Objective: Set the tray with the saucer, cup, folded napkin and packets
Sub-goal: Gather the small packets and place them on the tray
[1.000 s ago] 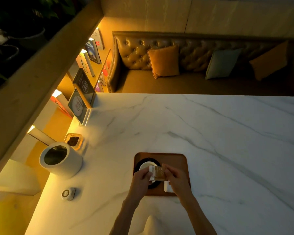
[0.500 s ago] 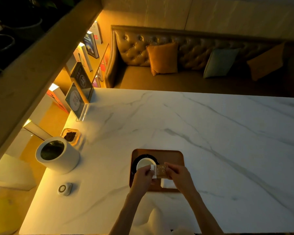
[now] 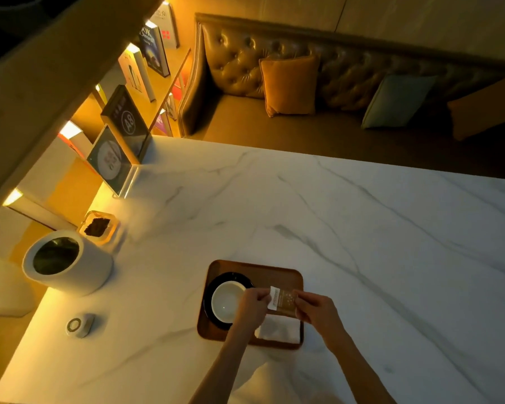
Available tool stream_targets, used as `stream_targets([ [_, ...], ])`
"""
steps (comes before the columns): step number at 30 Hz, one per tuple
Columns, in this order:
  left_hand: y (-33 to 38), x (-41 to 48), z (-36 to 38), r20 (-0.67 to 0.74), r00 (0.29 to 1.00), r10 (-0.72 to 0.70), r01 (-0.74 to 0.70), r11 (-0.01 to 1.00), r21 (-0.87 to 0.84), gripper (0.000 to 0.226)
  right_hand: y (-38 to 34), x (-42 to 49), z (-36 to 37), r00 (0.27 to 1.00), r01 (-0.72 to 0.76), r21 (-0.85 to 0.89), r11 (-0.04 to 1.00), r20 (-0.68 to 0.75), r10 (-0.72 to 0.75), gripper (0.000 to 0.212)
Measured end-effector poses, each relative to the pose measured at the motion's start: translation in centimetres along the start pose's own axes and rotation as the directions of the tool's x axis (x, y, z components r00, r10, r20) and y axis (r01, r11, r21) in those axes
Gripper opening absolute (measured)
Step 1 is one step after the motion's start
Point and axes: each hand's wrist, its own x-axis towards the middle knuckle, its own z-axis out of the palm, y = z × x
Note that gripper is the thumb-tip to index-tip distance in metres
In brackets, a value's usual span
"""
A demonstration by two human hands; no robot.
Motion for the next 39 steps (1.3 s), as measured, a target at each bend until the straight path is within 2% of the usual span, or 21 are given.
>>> stream_targets([
  [9,-0.9,6.3,3.6,-0.173,0.978,-0.112,0.143,0.973,0.179,0.018,2.4,7.9,1.2,0.990,-0.138,-0.150,0.979,-0.038,0.133,0.028],
  [18,-1.9,9.9,5.4,0.029,0.982,-0.186,0.168,0.937,0.307,0.028,3.2,10.4,2.1,0.960,-0.225,-0.292,0.930,0.099,0.263,0.038],
  [22,-2.7,10.2,5.6,0.058,0.979,-0.195,0.168,0.936,0.309,0.025,3.3,10.6,2.7,0.953,-0.254,-0.279,0.926,0.088,0.288,0.042],
  [25,-3.3,10.1,5.8,0.066,0.977,-0.201,0.172,0.937,0.303,0.022,3.1,10.5,2.9,0.966,-0.219,-0.294,0.930,0.070,0.250,0.042],
  [34,-3.6,10.1,5.7,0.043,0.972,-0.231,0.211,0.939,0.271,0.026,3.7,10.4,2.7,0.973,-0.210,-0.233,0.949,0.044,0.226,0.040],
  [39,-3.7,10.2,5.8,0.093,0.975,-0.203,0.169,0.944,0.283,0.027,3.7,10.2,2.6,0.974,-0.177,-0.262,0.949,0.092,0.208,0.046],
])
